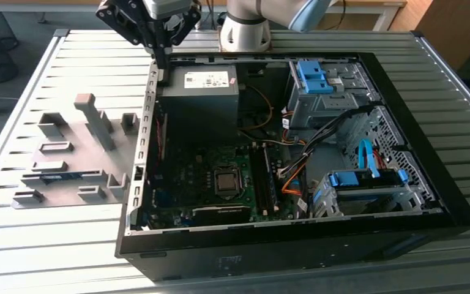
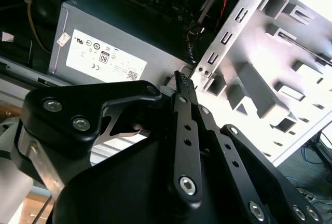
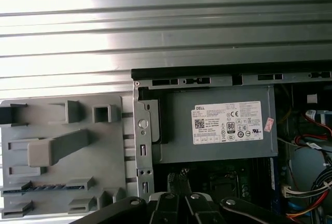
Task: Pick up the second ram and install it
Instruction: 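Reach for the second ram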
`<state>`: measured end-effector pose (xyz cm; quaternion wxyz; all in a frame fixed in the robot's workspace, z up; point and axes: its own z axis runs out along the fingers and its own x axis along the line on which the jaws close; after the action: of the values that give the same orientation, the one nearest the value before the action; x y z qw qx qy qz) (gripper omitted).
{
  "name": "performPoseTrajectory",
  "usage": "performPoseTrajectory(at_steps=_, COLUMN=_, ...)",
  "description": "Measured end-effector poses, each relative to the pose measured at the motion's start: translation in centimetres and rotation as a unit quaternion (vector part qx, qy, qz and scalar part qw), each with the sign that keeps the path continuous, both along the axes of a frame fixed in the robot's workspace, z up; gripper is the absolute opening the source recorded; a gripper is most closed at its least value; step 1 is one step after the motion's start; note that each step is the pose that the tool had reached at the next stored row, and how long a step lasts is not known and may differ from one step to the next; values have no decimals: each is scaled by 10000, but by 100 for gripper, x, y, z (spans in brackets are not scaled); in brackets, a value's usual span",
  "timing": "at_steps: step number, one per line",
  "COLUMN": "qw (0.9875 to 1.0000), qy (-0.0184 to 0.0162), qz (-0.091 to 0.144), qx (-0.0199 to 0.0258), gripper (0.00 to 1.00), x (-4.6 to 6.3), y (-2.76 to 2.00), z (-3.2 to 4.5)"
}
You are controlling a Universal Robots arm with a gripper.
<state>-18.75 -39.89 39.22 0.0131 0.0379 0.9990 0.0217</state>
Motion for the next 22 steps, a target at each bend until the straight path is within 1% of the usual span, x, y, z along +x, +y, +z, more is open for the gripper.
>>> performPoseTrajectory(at_steps=22, qw=10000, qy=0, qz=0, qx=0, gripper=11, x=-196, y=0, z=-9)
